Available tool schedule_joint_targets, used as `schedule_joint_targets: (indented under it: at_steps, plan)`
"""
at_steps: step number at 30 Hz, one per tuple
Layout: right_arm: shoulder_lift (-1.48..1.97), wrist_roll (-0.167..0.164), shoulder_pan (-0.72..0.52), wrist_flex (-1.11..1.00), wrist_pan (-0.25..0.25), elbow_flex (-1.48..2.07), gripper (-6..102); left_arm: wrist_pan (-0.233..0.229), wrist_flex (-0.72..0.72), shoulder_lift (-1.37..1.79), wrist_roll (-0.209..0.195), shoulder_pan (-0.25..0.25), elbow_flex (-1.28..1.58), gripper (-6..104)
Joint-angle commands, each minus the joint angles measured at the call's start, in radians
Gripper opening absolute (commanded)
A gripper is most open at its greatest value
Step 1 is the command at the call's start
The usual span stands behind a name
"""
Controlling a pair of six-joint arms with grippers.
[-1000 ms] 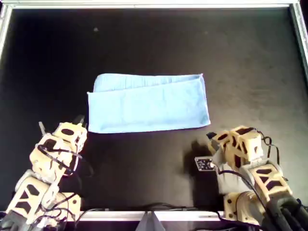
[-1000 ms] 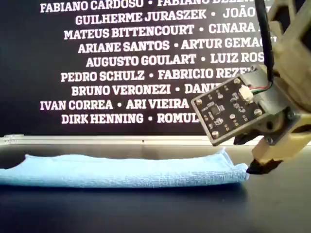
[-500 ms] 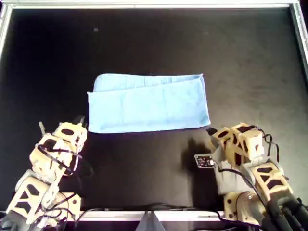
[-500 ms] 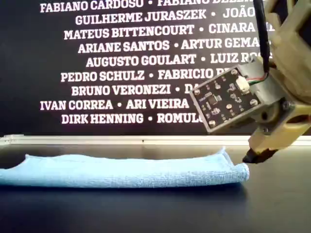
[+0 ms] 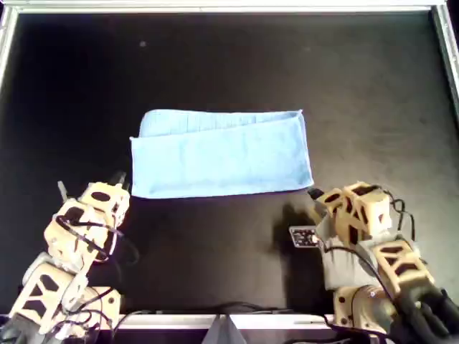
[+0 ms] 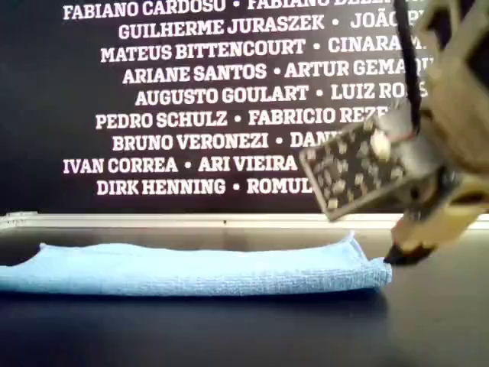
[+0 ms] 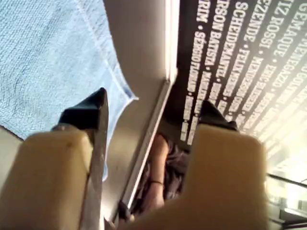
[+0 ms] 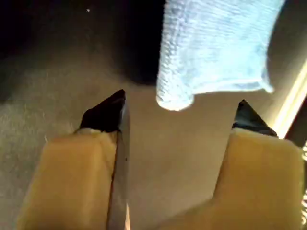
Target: Fold a cloth
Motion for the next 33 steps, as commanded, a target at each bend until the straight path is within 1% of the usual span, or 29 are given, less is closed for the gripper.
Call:
schedule_joint_targets:
  at_steps: [1, 7, 10, 21, 25, 27, 29, 31, 33]
  plan:
    - [-0.184, 0.005, -0.002, -0.098, 0.003, -0.138, 89, -0.008, -0.011, 0.020, 0.006, -0.020, -0.008, 68]
    - [-0.420, 0.006, -0.002, -0.098, 0.002, -0.348, 89, -0.008, -0.011, 0.020, 0.006, -0.020, -0.008, 68]
    - [-0.485, 0.006, -0.002, -0.098, 0.002, -0.408, 89, -0.008, -0.011, 0.020, 0.006, -0.018, -0.008, 68]
    - [-0.667, 0.006, -0.005, -0.097, 0.003, -0.558, 88, -0.008, -0.011, 0.020, 0.006, -0.015, -0.006, 68]
    - [-0.672, 0.006, -0.005, -0.097, 0.003, -0.560, 87, -0.008, -0.011, 0.020, 0.006, -0.011, -0.006, 68]
    - [-0.658, 0.006, -0.005, -0.097, 0.003, -0.548, 82, -0.008, -0.011, 0.020, 0.006, -0.012, -0.006, 68]
    - [-0.655, 0.006, -0.005, -0.097, 0.003, -0.549, 71, -0.008, -0.011, 0.020, 0.006, -0.014, 0.002, 68]
    - [-0.649, 0.006, -0.005, -0.097, 0.003, -0.554, 56, -0.008, -0.011, 0.020, 0.006, -0.020, 0.017, 68]
    - [-0.646, 0.006, -0.005, -0.098, 0.002, -0.568, 38, -0.008, -0.011, 0.020, 0.006, -0.020, 0.023, 68]
